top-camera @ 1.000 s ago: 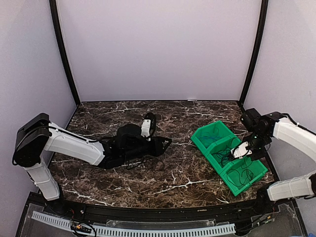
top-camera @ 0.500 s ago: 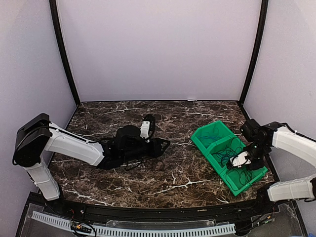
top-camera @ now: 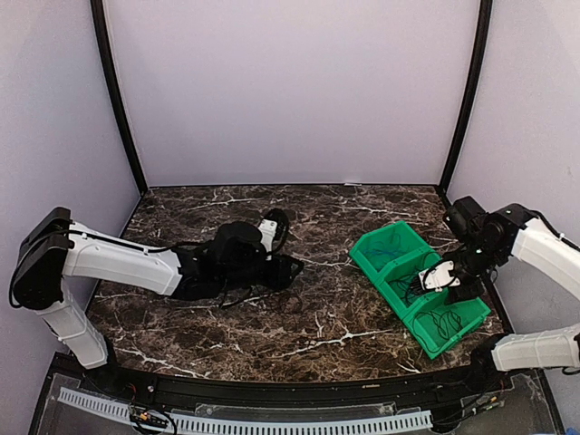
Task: Untangle the cables
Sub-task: Adjust the untangled cable in the bin.
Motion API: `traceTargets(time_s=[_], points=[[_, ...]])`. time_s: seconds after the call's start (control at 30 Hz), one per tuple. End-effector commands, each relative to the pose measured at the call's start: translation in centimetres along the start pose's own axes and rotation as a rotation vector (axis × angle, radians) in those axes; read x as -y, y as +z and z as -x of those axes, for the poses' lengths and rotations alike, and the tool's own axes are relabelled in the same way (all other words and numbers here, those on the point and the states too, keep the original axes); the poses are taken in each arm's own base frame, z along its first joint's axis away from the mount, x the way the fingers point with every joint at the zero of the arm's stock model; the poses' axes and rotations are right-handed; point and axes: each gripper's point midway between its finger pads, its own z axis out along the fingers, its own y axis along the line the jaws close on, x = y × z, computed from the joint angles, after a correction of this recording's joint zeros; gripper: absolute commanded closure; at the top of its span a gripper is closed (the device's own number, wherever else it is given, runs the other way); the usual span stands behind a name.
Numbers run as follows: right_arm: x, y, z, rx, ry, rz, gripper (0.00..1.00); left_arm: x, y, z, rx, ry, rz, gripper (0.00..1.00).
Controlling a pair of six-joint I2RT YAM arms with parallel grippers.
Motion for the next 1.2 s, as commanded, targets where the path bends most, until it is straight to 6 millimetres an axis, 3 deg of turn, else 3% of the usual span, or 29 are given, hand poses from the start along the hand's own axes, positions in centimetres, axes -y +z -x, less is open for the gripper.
traceTargets(time_s=[0.0, 0.13, 0.37, 0.5, 0.67, 0.87, 1.0, 1.17], points=[[-3.6, -1.3, 5.1, 0.191, -0.028, 0.167, 0.47, -2.7, -1.6, 0.3, -0.081, 0.068, 0.169, 0.5], [-6.6, -2.6, 7.5, 0.284, -0.097, 0.309, 0.43, -4.1, -1.8, -0.8, -0.133, 0.094, 0.241, 0.49], [-10.4, 0.3, 4.8, 0.069, -0.173, 0.352, 0.38, -5.0, -1.3, -1.2, -0.142, 0.107, 0.289, 0.48], [-11.0, 0.1, 5.4, 0.073, -0.175, 0.362, 0.38, -5.2, -0.8, -1.0, -0.14, 0.115, 0.306, 0.48], [-10.9, 1.0, 4.1, -0.015, -0.209, 0.348, 0.38, -5.5, -0.6, -1.2, -0.141, 0.123, 0.322, 0.48], [-10.5, 1.5, 3.5, -0.072, -0.217, 0.345, 0.68, -5.9, -0.7, -1.3, -0.143, 0.134, 0.337, 0.48], [-9.7, 1.0, 4.0, -0.06, -0.204, 0.323, 1.0, -5.8, -0.6, -1.5, -0.145, 0.13, 0.331, 0.48], [-8.0, 1.0, 2.9, -0.109, -0.193, 0.269, 1.0, -5.9, -0.8, -1.6, -0.148, 0.13, 0.333, 0.48]])
